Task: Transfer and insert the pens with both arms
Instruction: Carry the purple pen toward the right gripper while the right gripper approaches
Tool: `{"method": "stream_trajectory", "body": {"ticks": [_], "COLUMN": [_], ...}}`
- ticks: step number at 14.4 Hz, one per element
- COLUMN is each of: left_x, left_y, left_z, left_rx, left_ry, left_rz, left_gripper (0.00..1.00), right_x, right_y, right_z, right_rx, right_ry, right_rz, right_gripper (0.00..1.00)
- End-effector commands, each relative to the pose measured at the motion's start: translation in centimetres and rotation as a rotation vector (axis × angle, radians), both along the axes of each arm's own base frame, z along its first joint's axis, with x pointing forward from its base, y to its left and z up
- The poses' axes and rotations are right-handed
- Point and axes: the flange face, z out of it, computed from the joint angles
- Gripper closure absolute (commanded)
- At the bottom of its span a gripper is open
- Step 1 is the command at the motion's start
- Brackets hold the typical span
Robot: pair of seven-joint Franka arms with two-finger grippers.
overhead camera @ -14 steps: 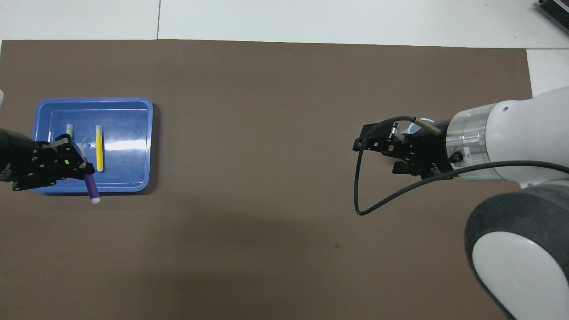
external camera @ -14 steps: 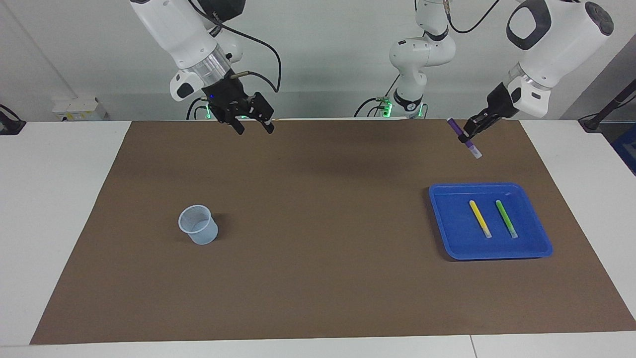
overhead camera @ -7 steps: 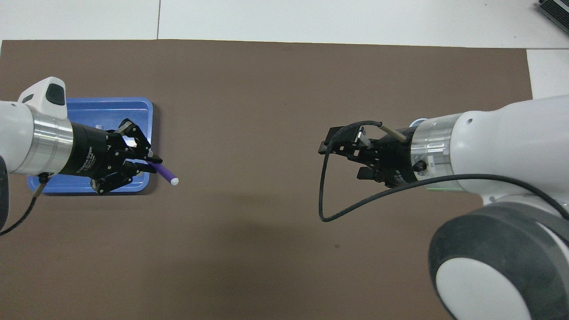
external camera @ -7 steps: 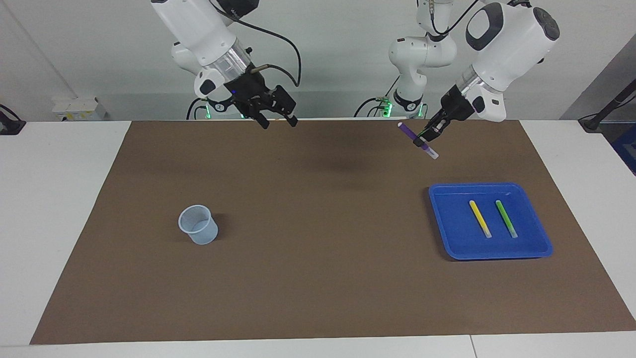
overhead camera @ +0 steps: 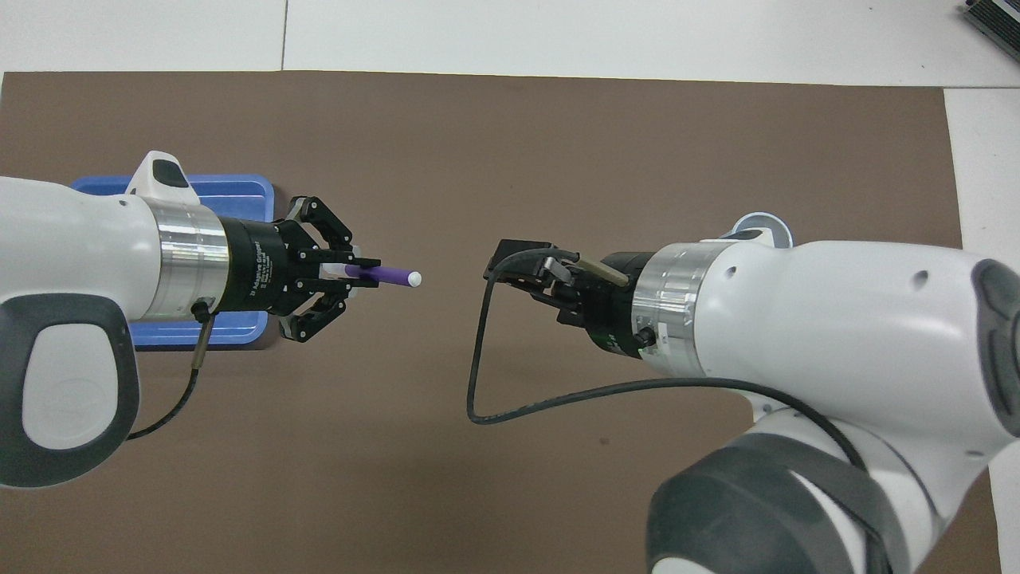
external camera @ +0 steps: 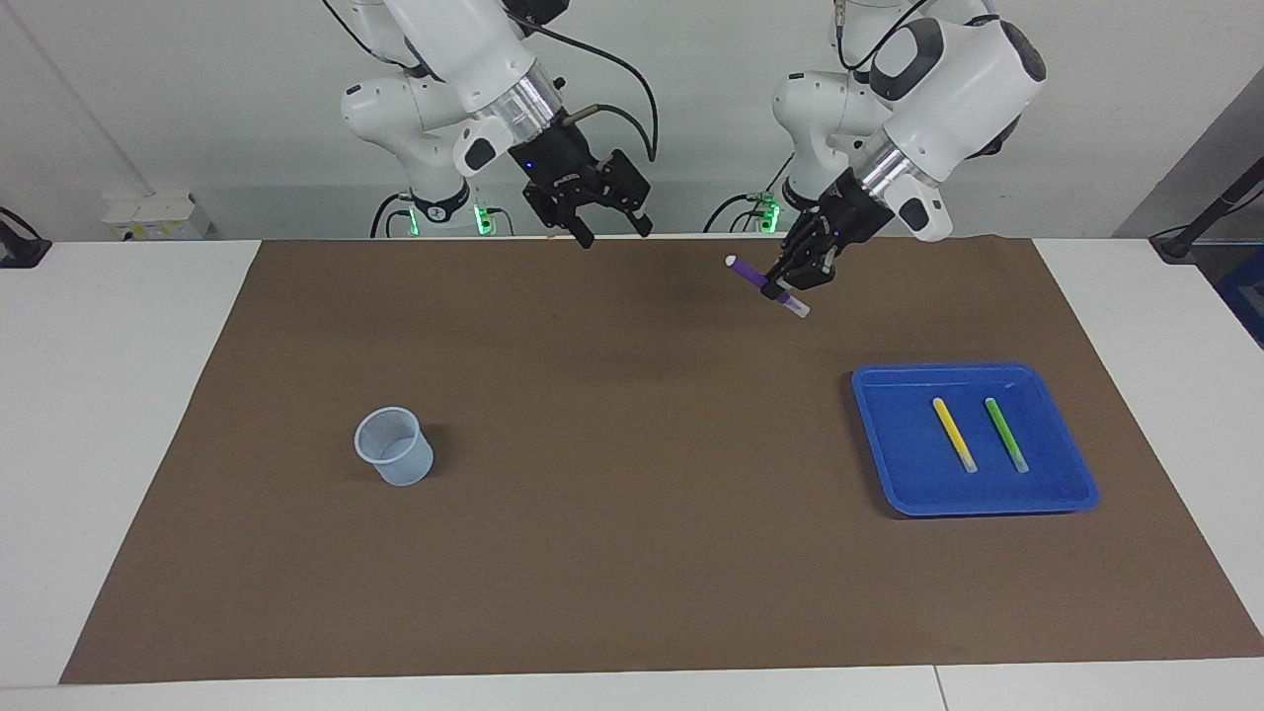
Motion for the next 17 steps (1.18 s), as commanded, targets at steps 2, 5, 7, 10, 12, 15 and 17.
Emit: {"method": "stream_trajectory", "body": {"ticks": [2,5,7,10,12,15,17], "left_x": [-1.3,-1.4,-1.8,-1.9,-2.1,-1.9,-1.8], "left_y": [-1.5,-1.9,-2.3,-2.3,-2.9,-2.8,-2.8], "left_z": [-0.4,-0.1,0.0,0.2,0.4,0.2,0.3], "left_rx": [-0.116,-0.203,-0.203,-0.226,-0.242,-0.249,-0.252], "left_ry": [0.025,0.071,0.089,0.099,0.096,0.095,0.093], "left_rz": [0.101,0.124,0.105,0.110,0.109,0.144,0.156], "left_gripper": [1.00,1.00,1.00,1.00,1.00,1.00,1.00], "right_x": [0.0,1.1,1.5,1.5,1.7,1.4,0.6], "right_y": [1.8,3.1,3.2,3.4,3.5,4.0,5.1], "right_z": [-0.5,-1.5,-1.9,-2.0,-2.1,-1.9,-1.9], "right_rx": [0.060,0.081,0.069,0.068,0.069,0.100,0.109], "right_ry": [-0.027,-0.103,-0.132,-0.132,-0.132,-0.105,-0.088], "right_rz": [-0.063,-0.075,-0.044,-0.039,-0.041,-0.061,-0.060], "right_gripper": [0.00,0.00,0.00,0.00,0.00,0.06,0.08]}}
